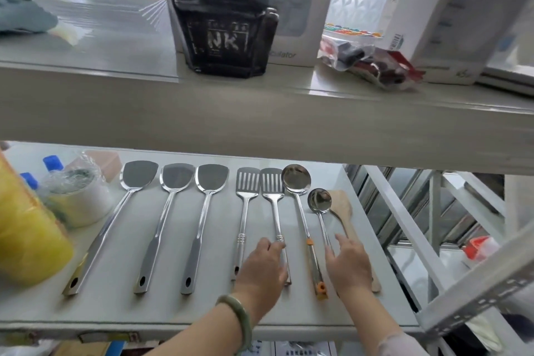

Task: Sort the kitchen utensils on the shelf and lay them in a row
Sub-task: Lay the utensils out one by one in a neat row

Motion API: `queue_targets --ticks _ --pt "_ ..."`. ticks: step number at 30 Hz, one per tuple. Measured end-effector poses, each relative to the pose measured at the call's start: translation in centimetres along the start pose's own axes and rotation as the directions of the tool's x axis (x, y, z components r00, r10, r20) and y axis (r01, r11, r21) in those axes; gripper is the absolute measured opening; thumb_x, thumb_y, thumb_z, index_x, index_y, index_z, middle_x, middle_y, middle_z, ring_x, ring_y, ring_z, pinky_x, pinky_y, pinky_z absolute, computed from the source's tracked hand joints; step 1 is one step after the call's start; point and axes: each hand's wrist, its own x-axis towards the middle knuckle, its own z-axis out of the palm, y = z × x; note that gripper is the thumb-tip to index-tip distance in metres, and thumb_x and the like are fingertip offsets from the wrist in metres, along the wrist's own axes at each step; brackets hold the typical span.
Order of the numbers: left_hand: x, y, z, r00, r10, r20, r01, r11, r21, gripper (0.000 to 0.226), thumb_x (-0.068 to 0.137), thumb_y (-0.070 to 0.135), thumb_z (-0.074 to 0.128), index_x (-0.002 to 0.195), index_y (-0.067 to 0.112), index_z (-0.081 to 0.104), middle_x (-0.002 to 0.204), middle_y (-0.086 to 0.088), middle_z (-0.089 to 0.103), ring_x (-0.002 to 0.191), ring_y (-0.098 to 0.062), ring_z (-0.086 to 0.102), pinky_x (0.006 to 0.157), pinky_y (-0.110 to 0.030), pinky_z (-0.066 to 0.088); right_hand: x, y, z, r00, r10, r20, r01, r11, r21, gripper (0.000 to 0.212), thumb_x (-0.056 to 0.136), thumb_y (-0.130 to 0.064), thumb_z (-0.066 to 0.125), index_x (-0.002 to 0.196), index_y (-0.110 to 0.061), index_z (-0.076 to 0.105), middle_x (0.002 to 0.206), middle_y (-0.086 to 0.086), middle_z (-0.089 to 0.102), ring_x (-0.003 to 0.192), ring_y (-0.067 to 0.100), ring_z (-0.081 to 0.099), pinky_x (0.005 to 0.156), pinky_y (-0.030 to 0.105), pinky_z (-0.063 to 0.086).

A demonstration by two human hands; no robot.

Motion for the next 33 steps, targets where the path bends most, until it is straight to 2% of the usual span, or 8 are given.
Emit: queue_targets --ticks 3,6,9,14,17,22,30,33 --pt "0.7 2.8 1.7 0.996 -0.021 0.083 0.029 0.994 -0.102 0.051 0.093 0.033 0.048 0.14 0.02 0.032 0.132 -0.001 0.042 0.114 -0.015 0.052 0.105 -0.027 0.039 0.1 1.6 -0.1 0.993 0.01 0.122 -0.004 0.999 -0.051 0.043 0.089 -0.032 0.053 0.128 -0.014 0.053 0.123 0.012 0.057 0.113 0.027 0.054 0.096 0.034 0.044" --pt "1.7 5.0 3.1 0.985 -0.077 0.153 0.087 0.995 -0.055 0.058 0.091 0.038 0.051 0.14 0.016 0.031 0.133 -0.006 0.04 0.12 -0.021 0.048 0.105 -0.03 0.038 0.5 2.3 0.0 0.991 -0.035 0.128 0.043 0.997 -0.064 0.032 0.086 -0.027 0.054 0.115 -0.015 0.062 0.105 0.011 0.063 0.099 0.027 0.058 0.086 0.032 0.046" --pt "2.6 6.5 4.1 0.968 -0.162 0.191 0.167 0.986 -0.009 0.056 0.086 0.04 0.057 0.131 0.014 0.039 0.128 -0.009 0.044 0.118 -0.025 0.049 0.102 -0.032 0.04 1.2 2.8 -0.3 0.987 -0.059 0.147 0.074 0.993 -0.097 0.027 0.085 -0.021 0.051 0.107 -0.012 0.063 0.097 0.014 0.064 0.092 0.029 0.058 0.074 0.031 0.042" --pt "3.6 7.9 4.8 0.951 -0.239 0.194 0.244 0.97 -0.003 0.053 0.079 0.038 0.061 0.124 0.014 0.046 0.122 -0.01 0.048 0.113 -0.027 0.053 0.098 -0.034 0.044 1.8 4.3 -0.8 0.986 -0.107 0.128 0.116 0.991 -0.066 0.019 0.081 -0.016 0.051 0.096 -0.011 0.063 0.089 0.016 0.065 0.073 0.024 0.045 0.064 0.028 0.032" --pt "3.6 8.7 5.3 0.955 -0.23 0.186 0.238 0.971 -0.023 0.049 0.078 0.034 0.061 0.121 0.014 0.047 0.119 -0.009 0.049 0.109 -0.027 0.055 0.094 -0.033 0.045 2.2 5.3 -1.1 0.987 -0.117 0.111 0.123 0.991 -0.047 0.02 0.08 -0.014 0.052 0.096 -0.01 0.064 0.087 0.018 0.065 0.077 0.03 0.052 0.063 0.029 0.033" --pt "3.4 9.5 6.2 0.951 -0.241 0.192 0.251 0.968 -0.03 0.044 0.081 0.028 0.056 0.12 0.009 0.048 0.119 -0.012 0.049 0.107 -0.028 0.055 0.093 -0.032 0.044 2.7 6.1 -1.5 0.988 -0.116 0.104 0.122 0.991 -0.06 0.014 0.081 -0.016 0.051 0.086 -0.007 0.06 0.086 0.018 0.064 0.071 0.025 0.044 0.062 0.03 0.032" --pt "3.3 9.5 6.4 0.937 -0.306 0.169 0.312 0.95 -0.006 0.04 0.084 0.027 0.053 0.117 0.007 0.048 0.12 -0.013 0.052 0.109 -0.026 0.055 0.09 -0.029 0.043 2.2 5.2 -1.0 0.976 -0.165 0.143 0.187 0.97 -0.157 0.023 0.086 -0.027 0.047 0.094 -0.01 0.061 0.094 0.011 0.063 0.09 0.027 0.058 0.069 0.033 0.041" --pt "3.2 9.2 6.2 0.935 -0.32 0.154 0.322 0.947 0.012 0.039 0.084 0.027 0.052 0.116 0.007 0.048 0.12 -0.013 0.052 0.109 -0.027 0.056 0.09 -0.03 0.044 2.0 4.9 -0.8 0.975 -0.171 0.145 0.192 0.97 -0.149 0.024 0.086 -0.029 0.047 0.094 -0.011 0.061 0.093 0.011 0.063 0.091 0.027 0.058 0.065 0.03 0.034"
